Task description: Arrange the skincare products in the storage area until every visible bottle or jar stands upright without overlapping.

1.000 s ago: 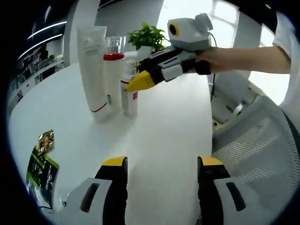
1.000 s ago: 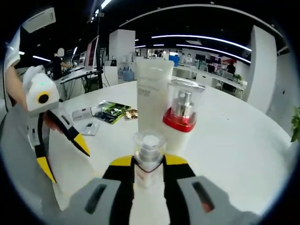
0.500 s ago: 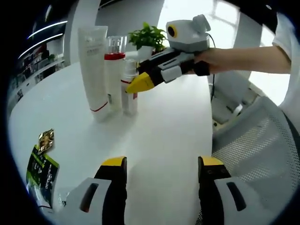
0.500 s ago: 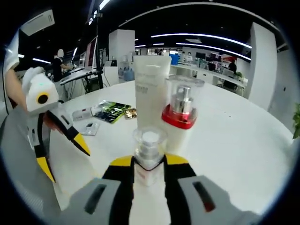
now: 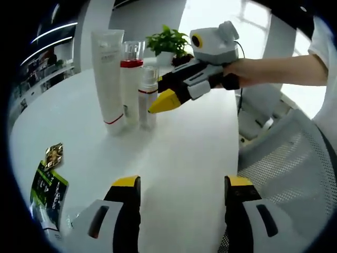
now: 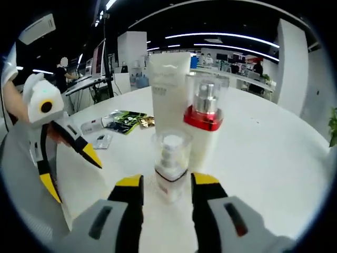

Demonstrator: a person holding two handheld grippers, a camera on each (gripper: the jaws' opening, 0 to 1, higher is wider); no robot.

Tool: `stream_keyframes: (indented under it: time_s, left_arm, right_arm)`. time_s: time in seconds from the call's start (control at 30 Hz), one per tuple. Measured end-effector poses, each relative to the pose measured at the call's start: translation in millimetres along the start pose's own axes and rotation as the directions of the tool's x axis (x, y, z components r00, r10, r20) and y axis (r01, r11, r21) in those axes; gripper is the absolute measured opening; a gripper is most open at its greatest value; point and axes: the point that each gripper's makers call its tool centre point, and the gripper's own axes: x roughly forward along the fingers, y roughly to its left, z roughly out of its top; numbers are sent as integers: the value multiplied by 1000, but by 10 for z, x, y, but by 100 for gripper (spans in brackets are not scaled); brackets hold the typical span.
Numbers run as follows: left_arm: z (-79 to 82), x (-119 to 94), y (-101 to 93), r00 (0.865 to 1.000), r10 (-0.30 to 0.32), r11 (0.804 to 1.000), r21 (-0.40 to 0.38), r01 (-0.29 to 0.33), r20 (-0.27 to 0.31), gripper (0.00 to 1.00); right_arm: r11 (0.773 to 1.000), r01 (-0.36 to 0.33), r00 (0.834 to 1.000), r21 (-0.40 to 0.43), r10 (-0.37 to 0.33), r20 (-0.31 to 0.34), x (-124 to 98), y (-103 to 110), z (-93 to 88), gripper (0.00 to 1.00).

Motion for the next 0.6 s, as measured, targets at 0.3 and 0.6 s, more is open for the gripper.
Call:
stream_keyframes:
  time_s: [0.3, 0.6]
  left_arm:
    - [-60, -81, -13, 1000, 17, 1000, -13, -17, -10, 67]
    - [-151, -240, -35, 999, 43, 998, -50, -43, -8, 70]
  right_arm:
    - [999, 20, 1000, 43, -19, -2, -111, 150, -77, 44]
    - [998, 24, 1000, 58, -23, -20, -247, 284, -168, 51]
